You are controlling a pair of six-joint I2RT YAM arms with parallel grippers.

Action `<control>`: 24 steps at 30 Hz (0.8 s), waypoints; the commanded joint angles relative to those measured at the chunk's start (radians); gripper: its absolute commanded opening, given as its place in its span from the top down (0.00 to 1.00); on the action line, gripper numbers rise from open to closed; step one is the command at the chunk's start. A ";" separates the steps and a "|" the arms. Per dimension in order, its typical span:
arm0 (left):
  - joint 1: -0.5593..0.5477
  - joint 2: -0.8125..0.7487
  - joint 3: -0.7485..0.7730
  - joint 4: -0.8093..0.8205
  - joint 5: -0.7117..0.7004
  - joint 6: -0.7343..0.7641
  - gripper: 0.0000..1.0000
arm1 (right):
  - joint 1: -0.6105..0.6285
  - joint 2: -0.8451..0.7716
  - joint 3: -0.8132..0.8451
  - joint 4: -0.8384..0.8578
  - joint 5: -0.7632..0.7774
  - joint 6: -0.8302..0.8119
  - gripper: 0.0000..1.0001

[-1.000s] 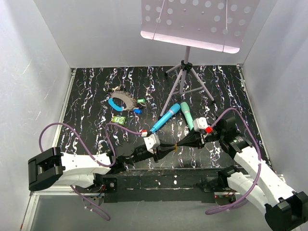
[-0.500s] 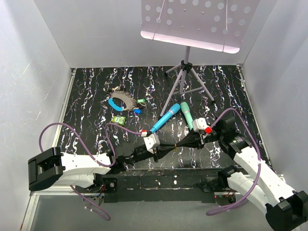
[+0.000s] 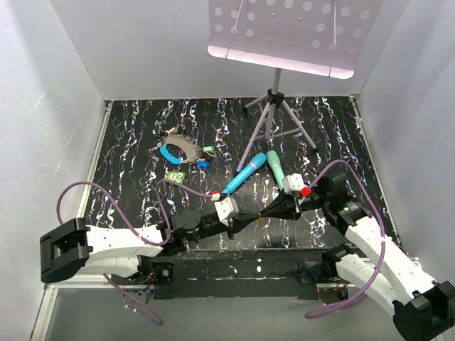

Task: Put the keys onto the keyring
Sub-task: Adjust the key.

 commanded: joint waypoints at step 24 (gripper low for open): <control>0.003 -0.028 0.507 -1.009 0.009 0.114 1.00 | 0.067 0.128 0.293 -0.547 0.009 -0.355 0.62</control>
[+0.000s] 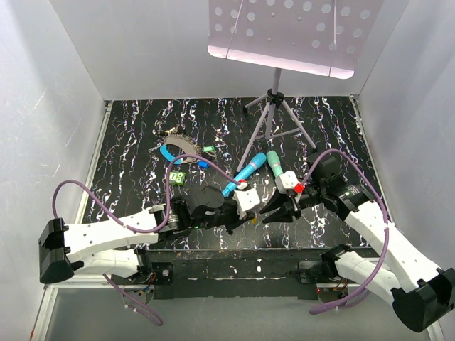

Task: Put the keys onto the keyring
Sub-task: Adjust the key.

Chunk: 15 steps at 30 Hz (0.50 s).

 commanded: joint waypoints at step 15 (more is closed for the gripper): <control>0.003 -0.001 0.041 -0.021 0.024 -0.014 1.00 | 0.059 0.023 0.023 0.078 0.022 0.033 0.62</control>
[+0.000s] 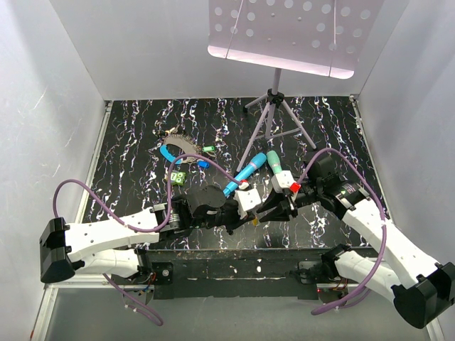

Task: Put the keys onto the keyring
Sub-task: Adjust the key.

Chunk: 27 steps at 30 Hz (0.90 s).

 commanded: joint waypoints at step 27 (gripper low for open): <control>0.001 -0.035 -0.001 0.053 0.016 -0.027 1.00 | 0.035 0.014 0.000 0.018 0.025 0.001 0.94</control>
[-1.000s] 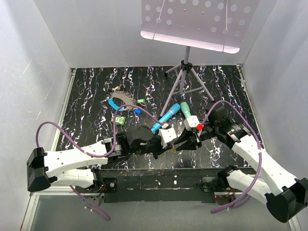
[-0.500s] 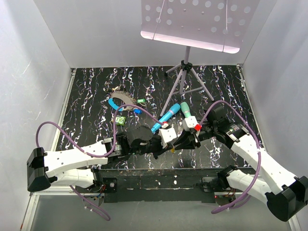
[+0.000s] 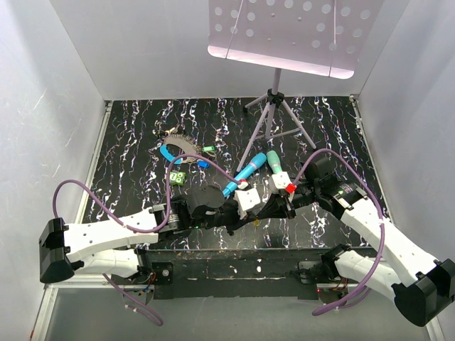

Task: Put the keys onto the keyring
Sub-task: Adjust the key.

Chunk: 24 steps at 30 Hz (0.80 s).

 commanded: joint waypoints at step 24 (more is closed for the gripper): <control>0.004 -0.667 -0.592 0.548 -0.057 -0.239 0.36 | -0.024 -0.405 -0.375 0.789 0.069 0.922 0.99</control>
